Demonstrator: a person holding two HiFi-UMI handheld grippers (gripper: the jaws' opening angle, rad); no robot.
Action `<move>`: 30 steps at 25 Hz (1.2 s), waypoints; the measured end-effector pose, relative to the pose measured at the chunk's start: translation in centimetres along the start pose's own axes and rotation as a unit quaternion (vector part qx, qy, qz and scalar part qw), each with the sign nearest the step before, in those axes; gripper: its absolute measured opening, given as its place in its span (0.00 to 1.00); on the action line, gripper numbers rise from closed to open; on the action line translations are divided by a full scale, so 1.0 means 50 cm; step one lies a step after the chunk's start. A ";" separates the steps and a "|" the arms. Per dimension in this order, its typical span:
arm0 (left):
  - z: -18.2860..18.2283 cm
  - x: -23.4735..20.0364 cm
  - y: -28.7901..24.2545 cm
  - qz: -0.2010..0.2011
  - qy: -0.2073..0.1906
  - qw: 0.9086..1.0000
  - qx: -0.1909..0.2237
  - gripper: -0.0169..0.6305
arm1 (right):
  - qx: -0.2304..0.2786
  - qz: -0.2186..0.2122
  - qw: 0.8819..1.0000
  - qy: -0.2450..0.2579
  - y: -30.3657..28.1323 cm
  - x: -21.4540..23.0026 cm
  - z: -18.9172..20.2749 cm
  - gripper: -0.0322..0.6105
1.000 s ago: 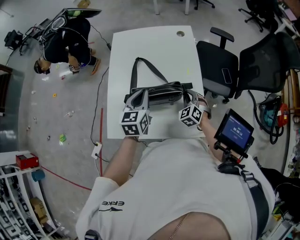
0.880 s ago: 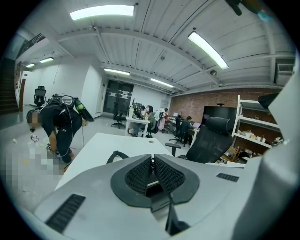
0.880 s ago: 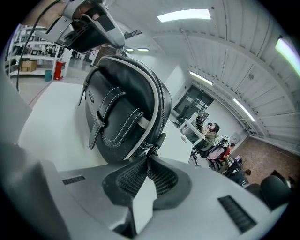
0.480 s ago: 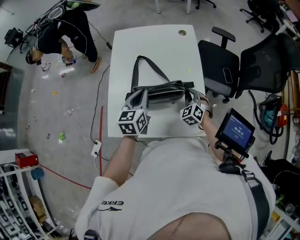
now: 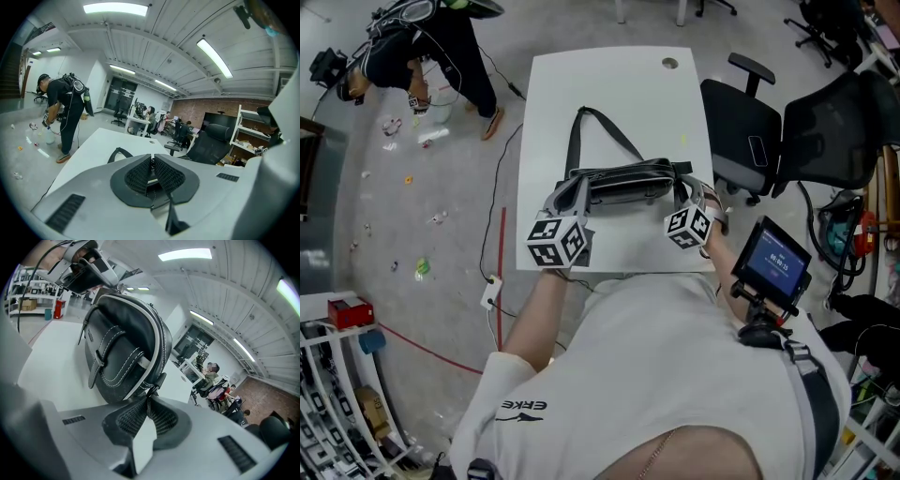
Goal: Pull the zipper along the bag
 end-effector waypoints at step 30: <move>0.013 -0.027 -0.010 0.032 0.034 0.999 -0.004 0.03 | -0.015 0.008 1.000 -0.004 -0.002 0.028 0.019 0.09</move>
Point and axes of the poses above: the fingertips, and each gripper's own axes: y backward along the fingers, x to its right, z out of its underside, the point moved 1 cm from there along y, backward along the fingers, and after that the axes turned 7 degrees about -y, right-handed, at the moved point
